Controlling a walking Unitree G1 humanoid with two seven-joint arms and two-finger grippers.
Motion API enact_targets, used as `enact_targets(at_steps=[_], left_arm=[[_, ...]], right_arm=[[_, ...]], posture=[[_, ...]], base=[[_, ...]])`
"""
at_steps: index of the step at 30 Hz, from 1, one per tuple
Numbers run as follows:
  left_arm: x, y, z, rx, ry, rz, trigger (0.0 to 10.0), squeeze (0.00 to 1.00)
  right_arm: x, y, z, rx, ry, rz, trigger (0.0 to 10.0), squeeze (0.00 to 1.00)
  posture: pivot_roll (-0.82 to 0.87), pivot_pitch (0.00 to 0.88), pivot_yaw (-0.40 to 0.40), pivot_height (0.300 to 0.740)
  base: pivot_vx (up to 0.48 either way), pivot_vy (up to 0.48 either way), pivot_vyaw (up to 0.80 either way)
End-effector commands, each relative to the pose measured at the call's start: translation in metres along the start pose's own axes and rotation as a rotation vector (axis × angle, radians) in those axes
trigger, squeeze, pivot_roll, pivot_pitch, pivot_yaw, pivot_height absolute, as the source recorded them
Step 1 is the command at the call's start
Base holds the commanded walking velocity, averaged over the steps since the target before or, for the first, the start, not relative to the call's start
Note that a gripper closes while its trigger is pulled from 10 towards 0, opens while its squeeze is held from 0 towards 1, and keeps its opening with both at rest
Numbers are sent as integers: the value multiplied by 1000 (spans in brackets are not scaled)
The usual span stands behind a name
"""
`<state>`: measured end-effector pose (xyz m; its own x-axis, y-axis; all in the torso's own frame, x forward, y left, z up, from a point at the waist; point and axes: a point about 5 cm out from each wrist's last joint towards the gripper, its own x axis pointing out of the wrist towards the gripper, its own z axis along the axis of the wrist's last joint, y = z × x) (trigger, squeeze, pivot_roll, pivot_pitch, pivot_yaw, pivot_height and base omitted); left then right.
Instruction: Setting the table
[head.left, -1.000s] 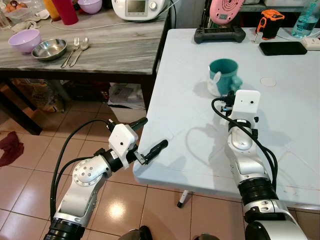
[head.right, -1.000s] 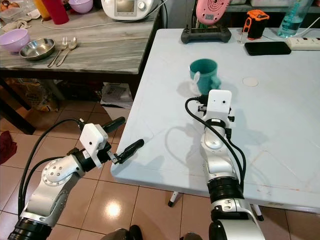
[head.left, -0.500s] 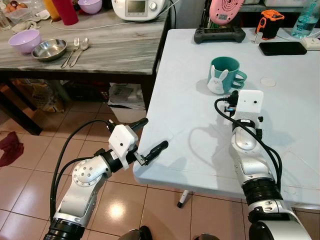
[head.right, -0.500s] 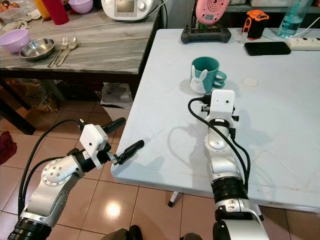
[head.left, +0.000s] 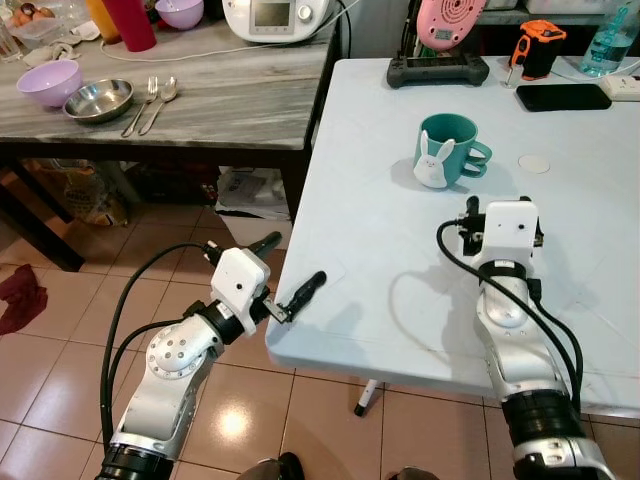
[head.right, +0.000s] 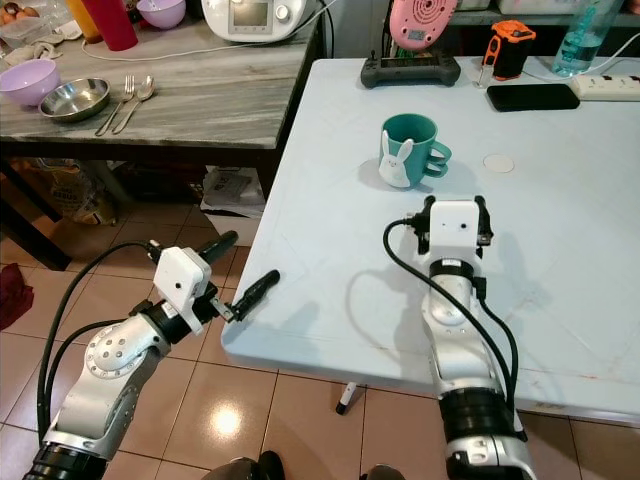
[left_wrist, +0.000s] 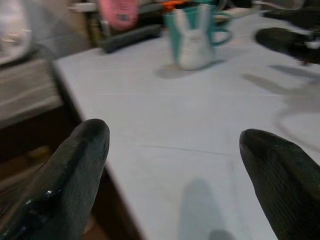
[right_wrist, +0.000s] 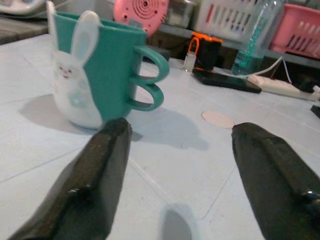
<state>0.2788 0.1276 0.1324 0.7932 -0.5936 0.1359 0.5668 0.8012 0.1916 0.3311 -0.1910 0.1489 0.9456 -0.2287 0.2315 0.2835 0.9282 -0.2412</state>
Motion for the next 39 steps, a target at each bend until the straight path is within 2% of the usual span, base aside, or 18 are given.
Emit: enact_targets(at_steps=[1, 4, 5, 7, 8, 9, 16, 19, 25, 39], left_arm=[[-7, 8, 2, 16, 0, 80, 10000, 0], [-16, 15, 0, 17, 22, 231, 10000, 0], [-18, 15, -1, 2, 30, 246, 10000, 0], [-19, 15, -3, -20, 38, 254, 10000, 0], [-20, 14, -5, -21, 47, 274, 10000, 0], [-21, 13, -6, -30, 50, 276, 10000, 0], [-20, 10, -5, -31, 62, 291, 10000, 0], [-16, 10, -5, -31, 65, 287, 10000, 0], [-14, 9, -4, -40, 67, 276, 10000, 0], [-12, 7, -5, -57, 73, 272, 10000, 0]], right_arm=[[-5, 3, 6, -5, -30, 27, 10000, 1000], [-17, -2, 10, -16, -57, 41, 10000, 1000], [-19, -3, 11, -16, -61, 45, 10000, 608], [-22, -4, 12, -16, -64, 49, 10000, 608], [-25, -4, 11, 1, -44, 54, 10000, 129], [-27, -4, 10, 3, -37, 57, 10000, 0], [-41, -1, 9, 3, -14, 92, 10000, 0], [-44, 0, 9, 7, -1, 103, 10000, 0], [-45, 0, 10, 8, 9, 106, 10000, 0], [-43, -2, 13, 7, 12, 105, 10000, 0]], posture=[[-177, 131, 114, 740], [-173, 132, 110, 740], [-171, 134, 109, 740], [-171, 134, 109, 740], [-171, 133, 104, 740], [-171, 133, 104, 740], [-179, 137, 101, 740], [-184, 138, 102, 740], [-190, 136, 105, 740], [-193, 134, 100, 740]], base=[[0, 0, 0], [0, 0, 0], [0, 0, 0], [0, 0, 0], [0, 0, 0], [0, 0, 0], [0, 0, -765], [0, 0, 0], [0, 0, 0], [0, -335, 0]])
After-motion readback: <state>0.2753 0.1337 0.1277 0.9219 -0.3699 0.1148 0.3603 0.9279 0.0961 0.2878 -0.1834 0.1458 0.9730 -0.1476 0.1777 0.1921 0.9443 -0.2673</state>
